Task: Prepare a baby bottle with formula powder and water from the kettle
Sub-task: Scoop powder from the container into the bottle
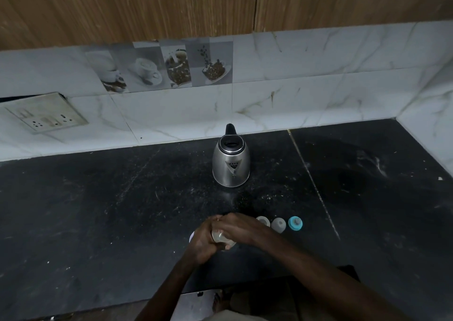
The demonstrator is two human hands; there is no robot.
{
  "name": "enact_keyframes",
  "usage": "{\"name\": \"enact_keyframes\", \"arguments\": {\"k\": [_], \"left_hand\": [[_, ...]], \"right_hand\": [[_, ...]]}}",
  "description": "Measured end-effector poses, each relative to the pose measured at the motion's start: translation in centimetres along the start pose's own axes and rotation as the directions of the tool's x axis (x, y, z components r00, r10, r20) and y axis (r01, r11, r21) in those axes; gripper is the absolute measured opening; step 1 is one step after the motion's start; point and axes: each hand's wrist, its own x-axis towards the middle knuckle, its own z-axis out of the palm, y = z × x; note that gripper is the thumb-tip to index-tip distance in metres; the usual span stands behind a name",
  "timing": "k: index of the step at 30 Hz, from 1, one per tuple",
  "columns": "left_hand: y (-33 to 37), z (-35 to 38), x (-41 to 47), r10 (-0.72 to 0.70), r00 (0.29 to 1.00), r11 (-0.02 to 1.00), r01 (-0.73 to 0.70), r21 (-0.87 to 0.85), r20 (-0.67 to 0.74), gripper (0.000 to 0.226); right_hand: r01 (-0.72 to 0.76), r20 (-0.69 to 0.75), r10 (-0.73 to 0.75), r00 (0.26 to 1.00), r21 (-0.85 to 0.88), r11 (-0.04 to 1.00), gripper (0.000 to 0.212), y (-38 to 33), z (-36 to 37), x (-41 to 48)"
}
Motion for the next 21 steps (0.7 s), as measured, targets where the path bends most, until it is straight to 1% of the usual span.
{"name": "enact_keyframes", "arguments": {"k": [3,5,7,9,10,12,14,16,18,21], "left_hand": [[0.3,-0.3,0.0,0.025,1.000,0.999,-0.024,0.043,-0.013,0.083],[0.4,-0.3,-0.1,0.028,0.999,0.998,-0.026,0.063,-0.024,0.081],[0.6,-0.3,-0.2,0.020,0.999,0.998,-0.017,0.065,-0.033,0.079],[0.6,-0.2,-0.4,0.007,1.000,0.998,-0.005,0.069,-0.030,0.080],[0.6,-0.1,-0.4,-0.009,1.000,0.997,0.011,0.080,-0.030,0.080],[0.9,0.3,-0.4,-0.022,0.999,0.996,0.024,0.090,-0.025,0.074],[2.1,0.8,-0.4,0.004,1.000,0.996,-0.004,0.090,0.003,0.069],[3.2,0.9,-0.6,0.029,0.999,0.989,-0.032,0.147,0.019,0.066],[3.0,1.0,-0.4,0.060,0.998,0.986,-0.062,0.154,0.017,0.069],[2.1,1.0,-0.4,0.112,0.994,0.966,-0.111,0.235,0.010,0.083]], "right_hand": [[0.019,-0.069,-0.020,0.997,-0.022,1.000,0.016,1.1,0.5,0.1],[0.038,-0.168,-0.049,0.985,-0.070,0.997,0.012,1.9,1.1,0.0],[0.034,-0.311,-0.060,0.948,-0.090,0.995,0.014,2.3,1.4,-0.4],[-0.015,-0.416,-0.014,0.909,-0.066,0.998,0.015,2.4,1.6,-1.1],[-0.049,-0.441,0.017,0.898,-0.060,0.997,0.014,2.4,1.8,-1.4],[-0.107,-0.448,0.057,0.892,-0.087,0.990,0.013,2.1,2.0,-2.1],[-0.149,-0.417,0.072,0.906,-0.156,0.976,0.010,1.7,2.0,-2.7],[-0.185,-0.380,0.091,0.921,-0.221,0.957,0.008,1.0,2.2,-3.1],[-0.217,-0.374,0.111,0.921,-0.254,0.943,0.015,0.5,2.8,-3.3],[-0.276,-0.381,0.147,0.913,-0.311,0.909,0.024,-0.3,3.8,-3.5]]}}
